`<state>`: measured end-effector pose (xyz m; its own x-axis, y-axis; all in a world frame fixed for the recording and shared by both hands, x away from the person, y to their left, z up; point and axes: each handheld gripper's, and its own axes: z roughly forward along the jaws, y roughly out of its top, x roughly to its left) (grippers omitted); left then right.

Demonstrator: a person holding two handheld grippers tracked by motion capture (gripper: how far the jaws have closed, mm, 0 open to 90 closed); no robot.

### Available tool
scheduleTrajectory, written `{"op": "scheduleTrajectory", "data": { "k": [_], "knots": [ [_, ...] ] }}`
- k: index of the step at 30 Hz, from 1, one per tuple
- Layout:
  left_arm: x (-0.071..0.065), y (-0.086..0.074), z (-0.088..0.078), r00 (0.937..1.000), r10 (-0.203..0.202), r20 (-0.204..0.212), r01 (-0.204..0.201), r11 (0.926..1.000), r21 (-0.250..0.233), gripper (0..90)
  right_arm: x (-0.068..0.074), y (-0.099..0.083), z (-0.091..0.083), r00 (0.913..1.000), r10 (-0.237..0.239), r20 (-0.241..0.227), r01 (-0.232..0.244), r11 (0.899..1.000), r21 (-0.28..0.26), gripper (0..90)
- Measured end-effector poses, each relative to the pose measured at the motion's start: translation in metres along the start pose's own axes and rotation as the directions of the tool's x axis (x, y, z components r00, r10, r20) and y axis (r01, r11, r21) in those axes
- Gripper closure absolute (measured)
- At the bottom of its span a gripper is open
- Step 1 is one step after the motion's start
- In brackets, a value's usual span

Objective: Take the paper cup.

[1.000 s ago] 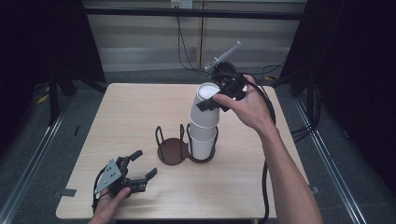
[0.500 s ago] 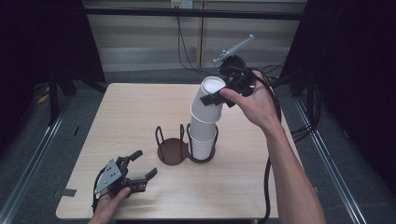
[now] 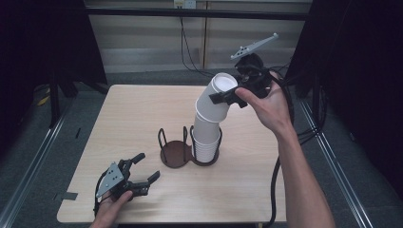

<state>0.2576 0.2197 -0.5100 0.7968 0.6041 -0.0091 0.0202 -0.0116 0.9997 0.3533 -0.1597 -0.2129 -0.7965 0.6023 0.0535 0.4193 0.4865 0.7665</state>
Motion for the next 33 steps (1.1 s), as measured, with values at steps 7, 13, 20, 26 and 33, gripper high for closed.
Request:
{"op": "scheduleTrajectory", "data": {
  "k": [7,13,20,26,33],
  "knots": [
    [0.0,0.0,0.0,1.0,0.0,-0.001,0.0,1.0,0.0,15.6,-0.003,-0.009,-0.008,0.9998,0.017,-0.009,-0.017,0.999,-0.042,24.1],
    [0.0,0.0,0.0,1.0,0.001,-0.001,-0.001,1.0,0.0,15.6,-0.001,-0.019,-0.016,0.9998,0.016,-0.012,-0.017,0.998,-0.066,24.1],
    [0.0,0.0,0.0,1.0,0.001,-0.002,-0.001,1.0,0.003,15.6,-0.003,-0.033,-0.028,0.9992,0.035,-0.018,-0.037,0.994,-0.101,24.1],
    [-0.001,0.0,0.0,0.9997,0.0,-0.023,0.001,1.0,0.005,15.6,-0.004,-0.044,-0.041,0.999,0.044,-0.009,-0.045,0.992,-0.116,24.1],
    [-0.002,0.0,0.001,0.9996,0.007,-0.029,-0.007,0.9999,0.009,15.5,-0.009,-0.059,-0.054,0.9977,0.067,0.013,-0.065,0.992,-0.109,24.1]
  ]
}}
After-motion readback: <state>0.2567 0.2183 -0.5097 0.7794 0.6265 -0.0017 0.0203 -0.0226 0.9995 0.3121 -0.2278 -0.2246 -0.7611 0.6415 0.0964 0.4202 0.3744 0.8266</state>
